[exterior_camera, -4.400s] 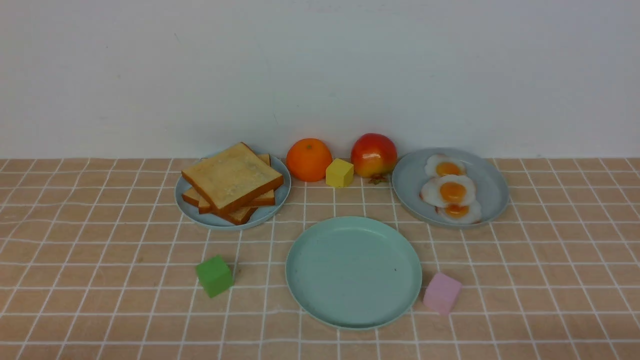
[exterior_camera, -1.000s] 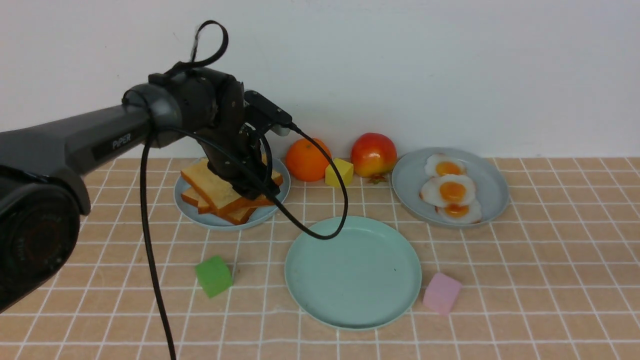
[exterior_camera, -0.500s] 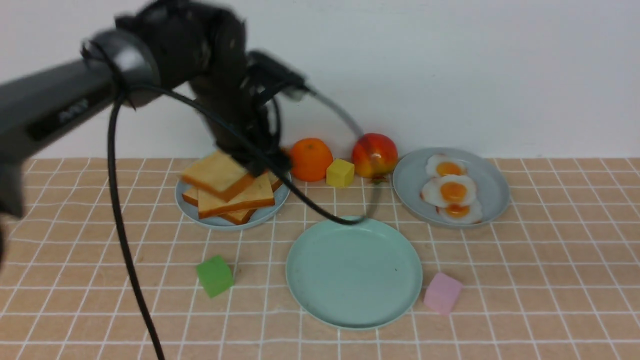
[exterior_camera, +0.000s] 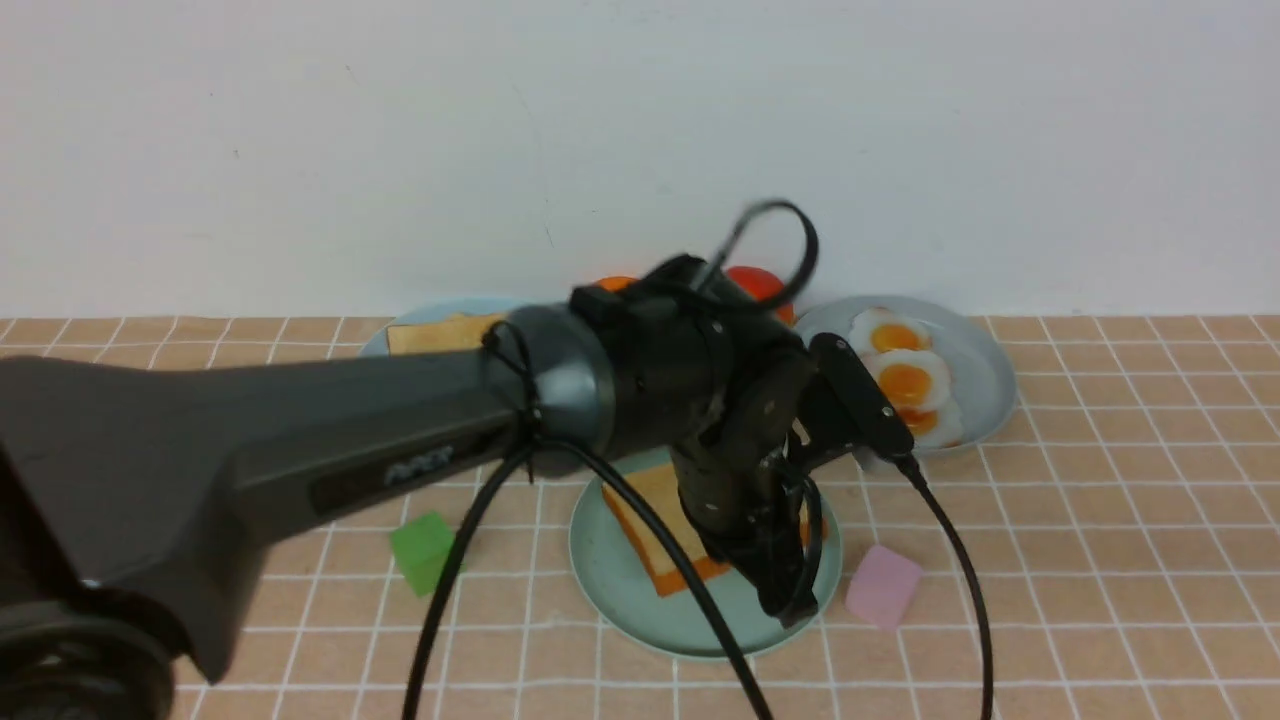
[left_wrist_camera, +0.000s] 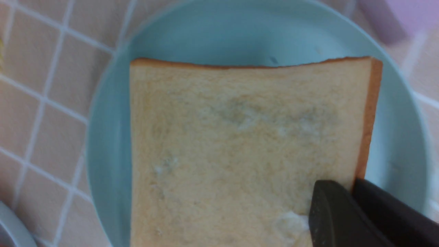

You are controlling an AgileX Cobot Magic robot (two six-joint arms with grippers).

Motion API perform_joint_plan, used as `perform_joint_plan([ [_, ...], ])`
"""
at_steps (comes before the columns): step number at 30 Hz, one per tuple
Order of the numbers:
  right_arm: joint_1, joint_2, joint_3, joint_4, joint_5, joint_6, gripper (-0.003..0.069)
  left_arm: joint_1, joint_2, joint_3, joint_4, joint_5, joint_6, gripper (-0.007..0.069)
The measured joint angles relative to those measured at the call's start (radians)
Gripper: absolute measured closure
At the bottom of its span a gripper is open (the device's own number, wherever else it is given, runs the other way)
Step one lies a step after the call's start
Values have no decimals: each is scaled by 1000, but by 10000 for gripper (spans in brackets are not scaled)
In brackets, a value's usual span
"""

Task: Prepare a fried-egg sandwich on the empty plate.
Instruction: Use the left arm to put a slice of bread into the empty plate in the middle

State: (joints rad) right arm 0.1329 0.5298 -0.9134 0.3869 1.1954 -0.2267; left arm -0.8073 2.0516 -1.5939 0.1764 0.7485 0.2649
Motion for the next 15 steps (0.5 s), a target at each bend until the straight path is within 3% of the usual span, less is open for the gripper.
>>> perform_joint_plan([
  [5, 0, -22, 0, 4, 5, 0, 568, 0, 28, 0, 29, -13, -55, 592],
  [9, 0, -22, 0, -2, 5, 0, 554, 0, 31, 0, 30, -12, -56, 522],
  [15, 0, -10, -1, -38, -4, 52, 451, 0, 24, -30, 29, 52, -107, 221],
])
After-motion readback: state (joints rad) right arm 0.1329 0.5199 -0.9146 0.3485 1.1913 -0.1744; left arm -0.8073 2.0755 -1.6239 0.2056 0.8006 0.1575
